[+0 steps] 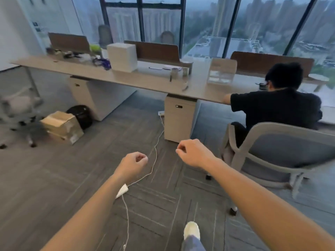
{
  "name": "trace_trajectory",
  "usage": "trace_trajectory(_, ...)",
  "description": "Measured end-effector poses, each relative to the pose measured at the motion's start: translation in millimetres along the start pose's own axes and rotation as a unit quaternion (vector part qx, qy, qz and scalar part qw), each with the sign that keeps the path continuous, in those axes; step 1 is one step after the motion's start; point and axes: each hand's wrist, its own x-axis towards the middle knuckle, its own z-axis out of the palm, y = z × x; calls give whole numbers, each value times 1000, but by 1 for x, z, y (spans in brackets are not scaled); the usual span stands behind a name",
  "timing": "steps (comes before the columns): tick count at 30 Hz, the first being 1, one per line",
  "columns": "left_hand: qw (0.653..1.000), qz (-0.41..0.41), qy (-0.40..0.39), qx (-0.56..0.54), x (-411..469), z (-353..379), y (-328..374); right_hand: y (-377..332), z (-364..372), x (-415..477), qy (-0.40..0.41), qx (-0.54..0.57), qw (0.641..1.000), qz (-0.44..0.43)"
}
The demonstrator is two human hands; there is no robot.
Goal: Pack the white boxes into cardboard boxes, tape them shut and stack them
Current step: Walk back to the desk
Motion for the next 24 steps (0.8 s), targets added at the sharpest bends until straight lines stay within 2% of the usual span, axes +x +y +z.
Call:
trace_trajectory(5,997,-51,56,-11,62,-26,-17,-8,14,105,-42,-17,996,-82)
trace_trajectory(9,995,-83,56,-9,132,-30,-5,10,10,197,-67,-13,991,-119)
trace_trajectory(16,991,-113,71,8,247,-55,25,23,-15,347,-86,11,985,-151)
trace_trajectory(24,980,-175,88,-20,371,-112,-22,-14,14,514,-146,-13,974,-175)
